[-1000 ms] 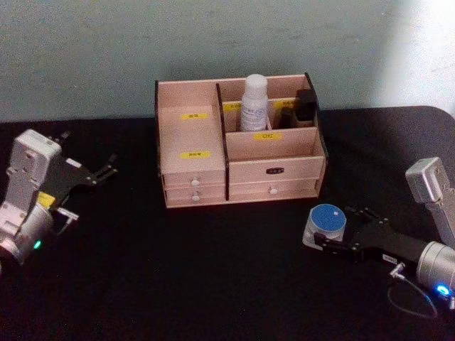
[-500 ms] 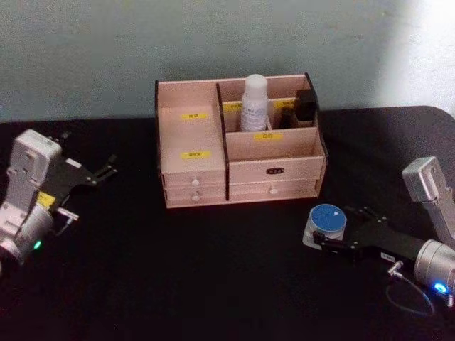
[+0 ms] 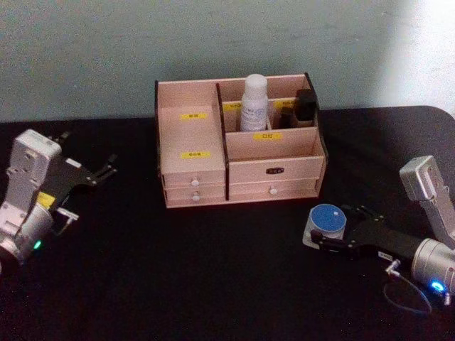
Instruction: Pick up the facial cleanser and watermelon frost from the table and place them into the tiered storage box.
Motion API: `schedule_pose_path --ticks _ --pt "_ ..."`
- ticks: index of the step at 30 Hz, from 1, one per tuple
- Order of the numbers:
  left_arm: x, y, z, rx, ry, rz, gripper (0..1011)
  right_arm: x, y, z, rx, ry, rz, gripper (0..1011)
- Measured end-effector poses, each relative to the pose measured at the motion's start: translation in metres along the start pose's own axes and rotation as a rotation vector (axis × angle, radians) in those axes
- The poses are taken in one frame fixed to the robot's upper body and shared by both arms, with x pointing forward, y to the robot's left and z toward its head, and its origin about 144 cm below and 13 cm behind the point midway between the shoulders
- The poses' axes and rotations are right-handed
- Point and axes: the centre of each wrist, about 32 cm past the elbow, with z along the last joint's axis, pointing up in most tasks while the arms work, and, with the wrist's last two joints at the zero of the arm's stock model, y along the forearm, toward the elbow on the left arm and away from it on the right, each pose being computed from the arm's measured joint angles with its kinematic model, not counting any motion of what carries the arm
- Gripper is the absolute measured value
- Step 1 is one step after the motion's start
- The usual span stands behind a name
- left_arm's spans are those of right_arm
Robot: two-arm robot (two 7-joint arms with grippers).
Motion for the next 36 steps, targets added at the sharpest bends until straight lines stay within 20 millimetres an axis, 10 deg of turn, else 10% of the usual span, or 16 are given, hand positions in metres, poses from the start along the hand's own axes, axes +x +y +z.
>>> schedule_pose_path --ticks 36 --pt "0.0 0.0 0.0 0.0 0.0 0.0 1001 0.0013 0.0037 0.0007 0.012 -0.019 0.007 1000"
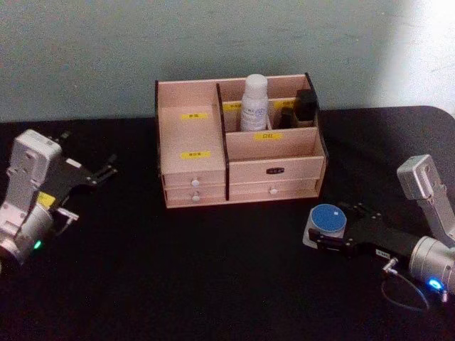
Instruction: Pick up the facial cleanser and watermelon frost from the table and place them into the tiered storage box.
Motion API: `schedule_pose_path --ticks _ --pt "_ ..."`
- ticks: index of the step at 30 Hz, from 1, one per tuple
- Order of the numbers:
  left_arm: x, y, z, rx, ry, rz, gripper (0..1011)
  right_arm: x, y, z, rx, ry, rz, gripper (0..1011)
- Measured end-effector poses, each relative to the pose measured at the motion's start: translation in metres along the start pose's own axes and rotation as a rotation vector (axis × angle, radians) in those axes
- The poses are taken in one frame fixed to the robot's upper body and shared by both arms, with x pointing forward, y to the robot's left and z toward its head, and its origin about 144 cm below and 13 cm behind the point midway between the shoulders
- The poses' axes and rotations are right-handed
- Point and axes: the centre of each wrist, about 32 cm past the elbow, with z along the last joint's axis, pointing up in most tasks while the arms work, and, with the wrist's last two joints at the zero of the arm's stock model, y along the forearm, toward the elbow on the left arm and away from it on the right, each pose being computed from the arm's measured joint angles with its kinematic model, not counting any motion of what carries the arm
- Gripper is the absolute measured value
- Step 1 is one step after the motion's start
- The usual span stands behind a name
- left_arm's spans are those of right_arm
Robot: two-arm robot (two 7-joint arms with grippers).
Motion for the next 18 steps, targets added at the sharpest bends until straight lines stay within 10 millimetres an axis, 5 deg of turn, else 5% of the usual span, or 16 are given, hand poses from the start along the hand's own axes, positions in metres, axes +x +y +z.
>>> schedule_pose_path --ticks 18 --pt "0.0 0.0 0.0 0.0 0.0 0.0 1001 0.0003 0.0025 0.0005 -0.001 0.0 -0.001 1000"
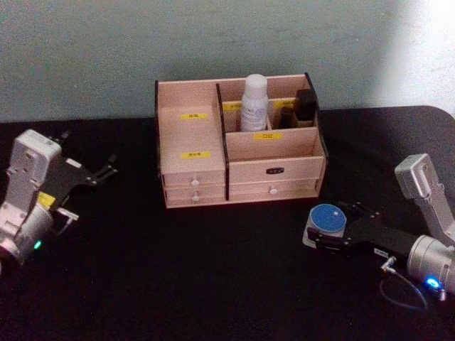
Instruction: Pick up the facial cleanser and watermelon frost from the table and place them into the tiered storage box.
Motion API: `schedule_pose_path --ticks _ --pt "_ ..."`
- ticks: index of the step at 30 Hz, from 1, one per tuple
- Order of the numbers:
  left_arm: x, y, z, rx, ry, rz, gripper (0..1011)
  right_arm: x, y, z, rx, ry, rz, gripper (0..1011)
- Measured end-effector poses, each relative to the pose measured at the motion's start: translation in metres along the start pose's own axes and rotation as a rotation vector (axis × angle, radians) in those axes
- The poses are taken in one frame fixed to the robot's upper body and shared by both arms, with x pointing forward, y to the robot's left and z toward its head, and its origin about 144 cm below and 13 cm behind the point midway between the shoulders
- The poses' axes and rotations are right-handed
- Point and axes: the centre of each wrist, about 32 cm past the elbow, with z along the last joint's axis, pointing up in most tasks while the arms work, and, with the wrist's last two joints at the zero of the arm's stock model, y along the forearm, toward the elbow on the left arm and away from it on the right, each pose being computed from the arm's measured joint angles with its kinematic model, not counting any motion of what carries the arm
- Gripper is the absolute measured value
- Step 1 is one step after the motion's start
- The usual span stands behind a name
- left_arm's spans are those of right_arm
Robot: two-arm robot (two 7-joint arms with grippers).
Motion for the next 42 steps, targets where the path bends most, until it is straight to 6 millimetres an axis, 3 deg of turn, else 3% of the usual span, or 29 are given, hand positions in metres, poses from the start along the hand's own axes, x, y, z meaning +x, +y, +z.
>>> schedule_pose_path --ticks 42 --pt "0.0 0.0 0.0 0.0 0.0 0.0 1001 -0.0011 0.0035 -0.0007 -0.002 -0.004 -0.02 1000"
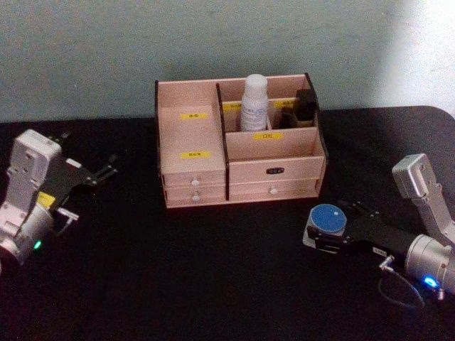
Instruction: Pick up the facial cleanser and watermelon frost from the table and place them into the tiered storage box.
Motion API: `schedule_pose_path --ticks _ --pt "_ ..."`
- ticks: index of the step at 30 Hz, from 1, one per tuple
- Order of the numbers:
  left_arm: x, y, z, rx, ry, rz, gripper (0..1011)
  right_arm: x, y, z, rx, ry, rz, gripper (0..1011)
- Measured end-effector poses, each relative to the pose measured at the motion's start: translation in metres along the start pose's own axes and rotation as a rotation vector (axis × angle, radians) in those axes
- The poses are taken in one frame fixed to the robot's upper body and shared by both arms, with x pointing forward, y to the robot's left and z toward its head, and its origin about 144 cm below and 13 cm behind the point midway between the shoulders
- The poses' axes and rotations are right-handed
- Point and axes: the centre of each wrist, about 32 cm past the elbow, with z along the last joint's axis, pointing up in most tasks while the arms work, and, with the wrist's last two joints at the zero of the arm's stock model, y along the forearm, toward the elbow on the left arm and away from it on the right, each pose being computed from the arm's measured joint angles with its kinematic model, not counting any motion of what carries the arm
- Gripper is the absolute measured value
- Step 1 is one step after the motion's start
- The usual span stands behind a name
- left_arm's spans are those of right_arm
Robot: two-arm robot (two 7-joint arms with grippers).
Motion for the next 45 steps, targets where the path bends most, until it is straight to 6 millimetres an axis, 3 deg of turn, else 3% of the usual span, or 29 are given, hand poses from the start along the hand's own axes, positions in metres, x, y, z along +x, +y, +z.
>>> schedule_pose_path --ticks 23,34,35,45 --pt "0.0 0.0 0.0 0.0 0.0 0.0 1001 0.0 -0.0001 0.0001 0.0 0.0 0.002 1000" --pt "0.0 0.0 0.0 0.0 0.0 0.0 1001 0.0001 0.0 0.0002 0.001 0.0 0.002 787" --pt "0.0 0.0 0.0 0.0 0.0 0.0 1001 0.0 0.0 0.0002 0.001 0.0 0.002 734" --pt "0.0 0.0 0.0 0.0 0.0 0.0 1001 0.0001 0.0 0.0001 0.001 0.0 0.002 729"
